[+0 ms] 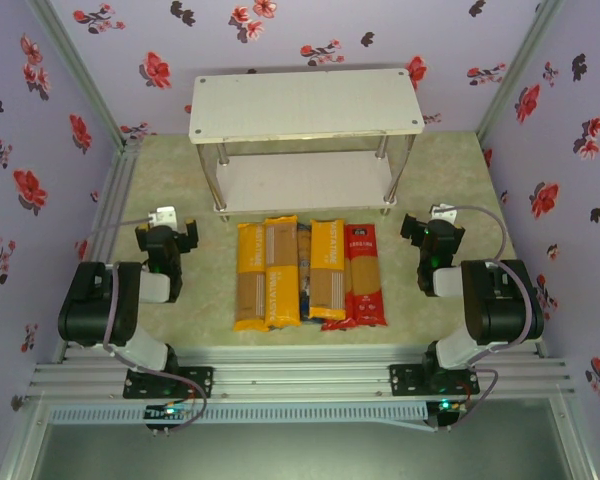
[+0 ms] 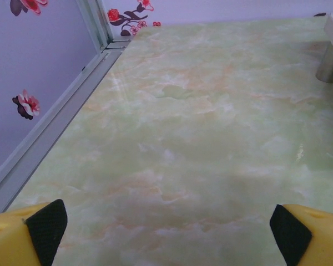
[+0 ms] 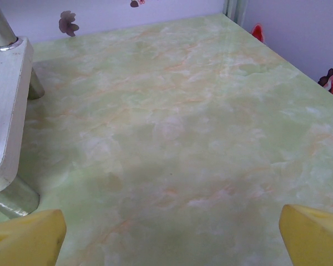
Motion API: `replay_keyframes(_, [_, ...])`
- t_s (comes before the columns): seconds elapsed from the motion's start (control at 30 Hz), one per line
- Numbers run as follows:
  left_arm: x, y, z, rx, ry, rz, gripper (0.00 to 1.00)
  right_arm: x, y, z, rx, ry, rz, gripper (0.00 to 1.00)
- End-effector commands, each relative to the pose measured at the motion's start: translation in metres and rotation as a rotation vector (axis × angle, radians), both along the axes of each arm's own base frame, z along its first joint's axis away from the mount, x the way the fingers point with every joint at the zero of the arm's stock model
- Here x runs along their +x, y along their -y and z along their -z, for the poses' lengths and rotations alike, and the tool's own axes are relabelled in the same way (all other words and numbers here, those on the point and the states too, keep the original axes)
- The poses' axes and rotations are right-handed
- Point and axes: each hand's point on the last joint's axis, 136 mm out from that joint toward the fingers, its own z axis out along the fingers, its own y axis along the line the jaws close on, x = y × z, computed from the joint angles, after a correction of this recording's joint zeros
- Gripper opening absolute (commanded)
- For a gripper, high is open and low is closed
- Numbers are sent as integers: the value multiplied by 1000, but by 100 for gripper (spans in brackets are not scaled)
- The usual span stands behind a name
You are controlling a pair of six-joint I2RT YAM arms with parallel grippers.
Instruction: Place and organize the pasta boxes and bags onto the shelf
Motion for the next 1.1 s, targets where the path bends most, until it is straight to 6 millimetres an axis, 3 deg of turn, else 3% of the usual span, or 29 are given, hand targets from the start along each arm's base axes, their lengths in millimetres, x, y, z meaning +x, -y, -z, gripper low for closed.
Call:
replay_keyframes(0.0, [5, 3, -9, -21, 21, 18, 93, 1, 0, -2, -3, 15, -8, 99])
replay_keyframes(0.13, [3, 1, -27, -11, 9, 4, 79, 1, 0, -2, -2, 16, -8, 99])
replay_keyframes(0.23, [-5, 3, -54, 0, 18, -13, 77, 1, 0, -2, -2, 15, -7, 99])
replay_keyframes(0.3, [-12, 7, -77, -86, 60, -21, 75, 1, 0, -2, -1, 16, -9, 99])
replay_keyframes(0.57, [-37, 80, -112, -218, 70, 168, 68, 3, -1, -7, 1, 4, -14, 95])
replay_keyframes(0.7, [-52, 114, -128, -185, 58, 250, 68, 13, -3, -27, 0, -77, -25, 91])
replay_keyframes(0.83, [-61, 125, -140, -203, 56, 264, 68, 13, -11, -55, 59, -88, -46, 90])
replay_keyframes(1.07, [-73, 145, -149, -212, -1, 324, 65, -16, -63, -96, 83, -107, -192, 89])
